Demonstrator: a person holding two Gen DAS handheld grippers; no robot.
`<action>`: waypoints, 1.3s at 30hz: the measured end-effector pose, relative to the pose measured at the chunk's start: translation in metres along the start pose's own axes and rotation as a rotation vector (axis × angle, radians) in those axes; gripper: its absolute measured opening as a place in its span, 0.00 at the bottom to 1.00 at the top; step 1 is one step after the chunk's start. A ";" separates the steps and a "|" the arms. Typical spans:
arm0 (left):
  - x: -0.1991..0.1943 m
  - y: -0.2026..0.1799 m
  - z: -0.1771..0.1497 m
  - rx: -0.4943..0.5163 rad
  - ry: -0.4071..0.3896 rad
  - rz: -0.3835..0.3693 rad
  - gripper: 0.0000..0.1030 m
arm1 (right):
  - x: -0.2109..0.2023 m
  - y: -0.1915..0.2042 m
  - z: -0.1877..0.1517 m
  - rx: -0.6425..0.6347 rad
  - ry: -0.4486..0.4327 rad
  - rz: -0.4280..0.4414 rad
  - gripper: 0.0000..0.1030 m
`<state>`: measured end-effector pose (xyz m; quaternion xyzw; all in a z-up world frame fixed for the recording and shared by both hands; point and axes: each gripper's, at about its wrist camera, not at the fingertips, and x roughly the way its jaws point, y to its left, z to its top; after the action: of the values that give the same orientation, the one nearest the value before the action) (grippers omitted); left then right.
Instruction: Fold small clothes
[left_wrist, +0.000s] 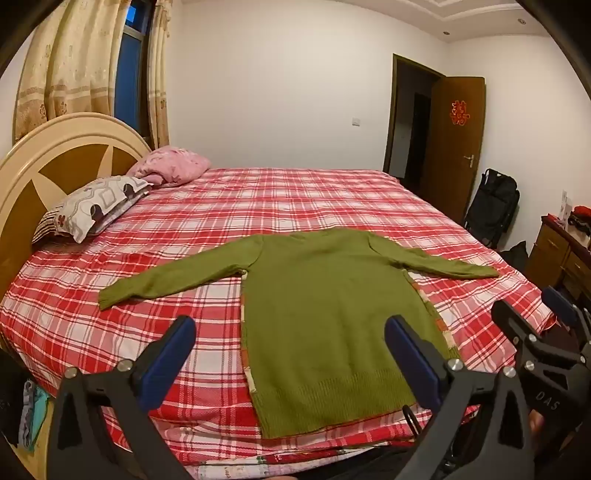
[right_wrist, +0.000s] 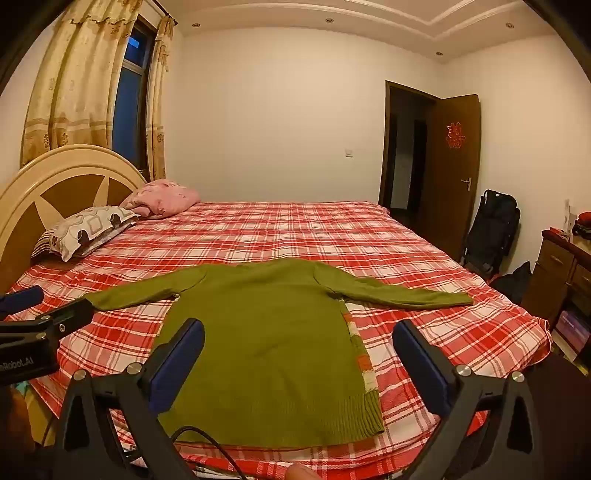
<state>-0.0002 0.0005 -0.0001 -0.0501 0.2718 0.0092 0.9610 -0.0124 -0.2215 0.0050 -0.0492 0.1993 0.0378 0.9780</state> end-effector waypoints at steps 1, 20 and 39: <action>0.000 0.000 0.000 0.004 -0.002 0.002 1.00 | 0.000 0.000 0.000 0.001 0.002 0.000 0.99; 0.000 -0.001 -0.005 0.015 0.011 0.009 1.00 | 0.001 -0.003 0.001 0.014 0.011 0.011 0.99; 0.005 -0.007 -0.009 0.015 0.027 0.012 1.00 | 0.001 -0.001 -0.001 0.011 0.016 0.015 0.99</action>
<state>-0.0005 -0.0070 -0.0093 -0.0414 0.2850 0.0122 0.9576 -0.0116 -0.2220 0.0038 -0.0424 0.2077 0.0435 0.9763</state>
